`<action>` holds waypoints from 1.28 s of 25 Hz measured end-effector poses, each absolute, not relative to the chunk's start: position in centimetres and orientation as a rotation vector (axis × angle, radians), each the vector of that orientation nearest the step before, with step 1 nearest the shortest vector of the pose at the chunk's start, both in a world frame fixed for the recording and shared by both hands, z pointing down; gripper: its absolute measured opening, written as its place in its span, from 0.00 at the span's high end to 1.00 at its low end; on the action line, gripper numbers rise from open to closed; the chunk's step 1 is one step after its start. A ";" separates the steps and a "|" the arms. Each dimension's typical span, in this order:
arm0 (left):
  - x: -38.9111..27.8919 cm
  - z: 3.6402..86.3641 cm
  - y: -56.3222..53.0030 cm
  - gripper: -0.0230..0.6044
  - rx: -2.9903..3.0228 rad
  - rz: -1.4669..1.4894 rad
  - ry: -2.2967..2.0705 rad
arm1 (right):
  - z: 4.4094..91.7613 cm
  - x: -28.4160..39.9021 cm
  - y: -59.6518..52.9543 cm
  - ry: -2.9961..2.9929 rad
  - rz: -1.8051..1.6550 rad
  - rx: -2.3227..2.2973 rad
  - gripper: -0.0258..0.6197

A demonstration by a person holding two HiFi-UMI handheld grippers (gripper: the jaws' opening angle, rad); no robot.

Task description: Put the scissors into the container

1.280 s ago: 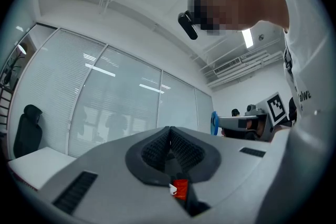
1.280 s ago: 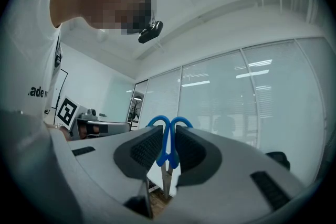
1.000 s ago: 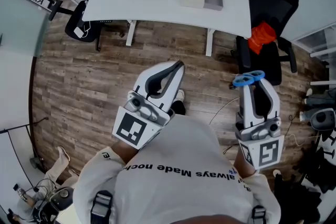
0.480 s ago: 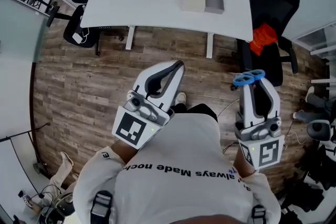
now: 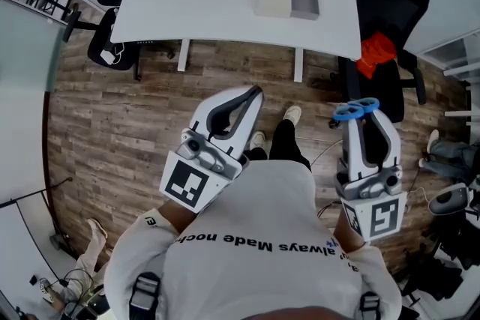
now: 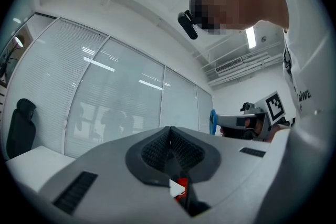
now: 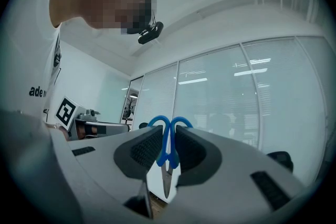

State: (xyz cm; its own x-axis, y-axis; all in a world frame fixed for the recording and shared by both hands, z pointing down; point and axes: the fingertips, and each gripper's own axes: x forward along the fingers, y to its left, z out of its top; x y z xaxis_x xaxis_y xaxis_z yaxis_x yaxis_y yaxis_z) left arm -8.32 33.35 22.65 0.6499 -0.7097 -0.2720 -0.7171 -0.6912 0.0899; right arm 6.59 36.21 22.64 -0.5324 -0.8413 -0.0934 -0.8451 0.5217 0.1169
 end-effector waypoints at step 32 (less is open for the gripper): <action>-2.6 21.6 22.4 0.93 -2.829 0.421 1.181 | 22.6 11.3 25.1 2.720 0.232 -1.482 0.83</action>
